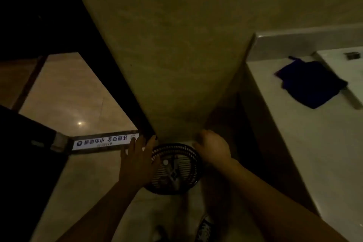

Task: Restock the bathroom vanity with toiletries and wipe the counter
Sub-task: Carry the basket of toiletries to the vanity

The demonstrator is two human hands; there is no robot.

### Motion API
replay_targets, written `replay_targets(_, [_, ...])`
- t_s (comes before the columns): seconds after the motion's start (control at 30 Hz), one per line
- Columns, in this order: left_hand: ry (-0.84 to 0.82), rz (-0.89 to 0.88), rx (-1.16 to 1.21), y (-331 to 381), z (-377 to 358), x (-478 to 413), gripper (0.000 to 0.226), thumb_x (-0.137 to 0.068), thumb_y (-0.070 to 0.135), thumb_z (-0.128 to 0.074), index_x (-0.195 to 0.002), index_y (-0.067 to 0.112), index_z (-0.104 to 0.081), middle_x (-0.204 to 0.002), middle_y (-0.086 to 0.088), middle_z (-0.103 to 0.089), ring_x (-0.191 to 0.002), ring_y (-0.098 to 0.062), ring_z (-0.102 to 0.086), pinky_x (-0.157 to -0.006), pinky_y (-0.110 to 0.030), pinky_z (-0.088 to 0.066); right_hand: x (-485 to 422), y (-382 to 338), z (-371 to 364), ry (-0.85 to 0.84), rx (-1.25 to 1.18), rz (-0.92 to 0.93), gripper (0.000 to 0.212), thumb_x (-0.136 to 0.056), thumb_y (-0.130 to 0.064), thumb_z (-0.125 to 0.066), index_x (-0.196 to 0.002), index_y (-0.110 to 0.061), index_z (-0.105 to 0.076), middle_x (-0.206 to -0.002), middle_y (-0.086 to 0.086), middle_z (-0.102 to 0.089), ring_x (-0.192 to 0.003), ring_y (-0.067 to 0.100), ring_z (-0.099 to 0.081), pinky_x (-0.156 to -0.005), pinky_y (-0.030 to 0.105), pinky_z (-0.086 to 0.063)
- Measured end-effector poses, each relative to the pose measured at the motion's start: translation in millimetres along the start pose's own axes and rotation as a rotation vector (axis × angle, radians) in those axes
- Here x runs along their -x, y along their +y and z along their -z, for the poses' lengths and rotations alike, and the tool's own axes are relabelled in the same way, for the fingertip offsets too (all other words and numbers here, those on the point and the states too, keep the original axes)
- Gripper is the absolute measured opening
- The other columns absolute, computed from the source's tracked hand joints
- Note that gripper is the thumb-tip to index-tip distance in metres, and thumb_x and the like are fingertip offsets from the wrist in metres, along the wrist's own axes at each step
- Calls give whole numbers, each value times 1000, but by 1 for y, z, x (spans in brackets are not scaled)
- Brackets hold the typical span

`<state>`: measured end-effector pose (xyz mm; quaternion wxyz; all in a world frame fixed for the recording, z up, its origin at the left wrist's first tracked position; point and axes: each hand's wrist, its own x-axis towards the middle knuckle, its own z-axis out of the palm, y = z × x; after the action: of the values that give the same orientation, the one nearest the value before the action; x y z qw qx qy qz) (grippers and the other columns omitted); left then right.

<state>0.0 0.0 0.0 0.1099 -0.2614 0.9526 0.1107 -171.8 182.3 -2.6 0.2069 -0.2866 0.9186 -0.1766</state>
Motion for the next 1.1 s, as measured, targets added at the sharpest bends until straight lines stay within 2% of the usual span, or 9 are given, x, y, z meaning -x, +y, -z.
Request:
replay_targets(0.1, [-60,50,32,-17,-35,-19,74,-90,66,-26,-155,33,-14,-161,-12,-16,-148,-35,-12,-113,-65,-20,-21,14,-35,-94,-36,-77,38,-92,-44,-56,-120,-19,-58,-117,7,-62,-107,27,-60,-80,33,-48])
replay_targets(0.27, [-160,93,57,-55,-112,-52,68,-97,52,-40,-155,32,-11,-161,-9,-15,-148,-33,-8,-115,-61,-19,-51,44,-118,-233,-113,-230,35,-93,-38,-57,-122,-18,-57,-116,7,-65,-104,26,-63,-75,29,-46])
replay_targets(0.4, [-231,148,148,-90,-181,-81,69,-95,48,-48,-155,30,-17,-159,-10,-20,-146,-32,-14,-113,-57,-25,-79,70,-195,-322,-253,-378,41,-97,-27,-56,-135,-14,-51,-126,10,-63,-113,27,-60,-93,36,-50])
replay_targets(0.53, [-281,271,246,-121,-255,-112,68,-94,44,-53,-153,28,-23,-152,-12,-29,-140,-34,-25,-107,-55,-35,-107,102,-269,-324,-231,-476,42,-100,-32,-51,-134,-7,-51,-128,16,-60,-116,30,-58,-92,35,-44])
replay_targets(0.67, [-323,334,265,-145,-326,-141,73,-94,44,-55,-154,26,-19,-149,-16,-29,-137,-38,-27,-105,-56,-37,-138,133,-326,-322,-180,-574,62,-100,-39,-49,-148,-6,-27,-144,18,-46,-129,34,-48,-106,44,-39])
replay_targets(0.77, [-327,408,343,-157,-367,-161,79,-93,43,-59,-156,25,-14,-152,-20,-24,-138,-44,-26,-106,-59,-35,-157,152,-357,-308,-152,-610,67,-100,-42,-48,-150,-5,-22,-146,19,-42,-130,35,-46,-107,44,-38])
replay_targets(0.87, [-318,469,410,-164,-393,-176,84,-93,41,-60,-157,27,-6,-155,-25,-14,-137,-50,-25,-106,-62,-35,-166,164,-378,-324,-107,-615,63,-102,-42,-44,-148,-2,-26,-145,18,-45,-130,32,-47,-107,41,-38])
replay_targets(1.0, [-244,520,461,-167,-407,-188,86,-91,43,-61,-155,36,-5,-144,-26,-27,-127,-52,-34,-102,-62,-38,-171,171,-389,-204,-244,-620,51,-99,-33,-53,-139,-3,-43,-132,21,-56,-119,36,-54,-101,44,-43])
replay_targets(1.1, [-229,606,502,-170,-407,-196,80,-91,50,-58,-154,43,-9,-138,-24,-31,-124,-50,-34,-102,-58,-35,-172,170,-387,-188,-272,-667,49,-99,-38,-51,-137,-6,-48,-130,19,-58,-118,36,-55,-100,46,-44])
